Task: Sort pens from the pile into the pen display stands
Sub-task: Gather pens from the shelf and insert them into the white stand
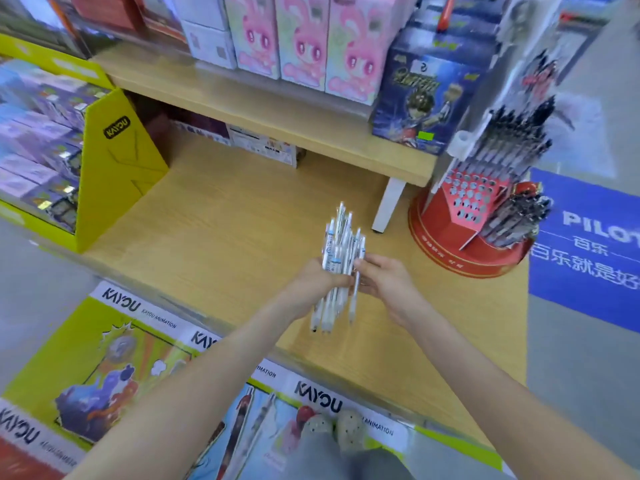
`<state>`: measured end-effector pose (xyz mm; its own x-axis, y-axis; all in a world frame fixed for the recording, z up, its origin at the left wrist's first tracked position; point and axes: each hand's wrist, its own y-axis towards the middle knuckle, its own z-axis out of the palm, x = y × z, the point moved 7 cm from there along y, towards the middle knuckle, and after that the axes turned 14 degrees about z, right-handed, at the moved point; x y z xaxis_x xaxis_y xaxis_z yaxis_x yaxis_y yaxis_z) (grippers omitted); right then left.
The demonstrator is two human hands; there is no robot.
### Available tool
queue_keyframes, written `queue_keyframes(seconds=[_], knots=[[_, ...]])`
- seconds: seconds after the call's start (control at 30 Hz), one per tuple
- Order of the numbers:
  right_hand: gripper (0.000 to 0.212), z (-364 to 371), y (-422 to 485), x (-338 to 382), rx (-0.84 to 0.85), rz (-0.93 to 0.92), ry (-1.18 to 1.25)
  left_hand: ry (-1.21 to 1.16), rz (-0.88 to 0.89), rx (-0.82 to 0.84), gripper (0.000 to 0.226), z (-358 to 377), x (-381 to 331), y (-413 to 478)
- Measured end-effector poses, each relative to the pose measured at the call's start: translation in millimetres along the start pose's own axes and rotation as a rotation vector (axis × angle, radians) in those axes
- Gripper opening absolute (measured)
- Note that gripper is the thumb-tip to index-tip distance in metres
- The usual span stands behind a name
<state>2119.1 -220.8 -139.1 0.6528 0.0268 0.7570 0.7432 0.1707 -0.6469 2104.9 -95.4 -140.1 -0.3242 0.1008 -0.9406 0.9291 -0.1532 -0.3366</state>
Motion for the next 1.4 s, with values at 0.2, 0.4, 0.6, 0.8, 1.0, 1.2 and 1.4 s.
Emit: queue_keyframes(seconds=[0.2, 0.4, 0.6, 0.8, 1.0, 1.2, 1.4], knots=[[0.014, -52, -27, 23, -0.052, -0.038, -0.025, -0.031, 0.025, -0.061, 0.037, 47, -26, 3], [0.010, -127, -39, 50, -0.058, -0.094, -0.084, -0.029, 0.085, -0.072, 0.032, 114, -53, 17], [0.025, -224, -47, 67, 0.077, -0.122, -0.146, -0.069, 0.171, -0.249, 0.018, 213, -77, 23], [0.023, -300, -56, 87, 0.197, -0.143, -0.237, -0.093, 0.185, -0.413, 0.023, 300, -105, 23], [0.019, -374, -46, 137, 0.198, -0.244, -0.197, -0.033, 0.236, -0.422, 0.016, 362, -157, 74], [0.013, -444, -6, 189, 0.166, -0.306, -0.174, -0.016, 0.256, -0.414, 0.026, 408, -187, 161], [0.011, -524, 67, 276, 0.104, -0.357, -0.197, 0.003, 0.244, -0.462, 0.065, 431, -228, 284]])
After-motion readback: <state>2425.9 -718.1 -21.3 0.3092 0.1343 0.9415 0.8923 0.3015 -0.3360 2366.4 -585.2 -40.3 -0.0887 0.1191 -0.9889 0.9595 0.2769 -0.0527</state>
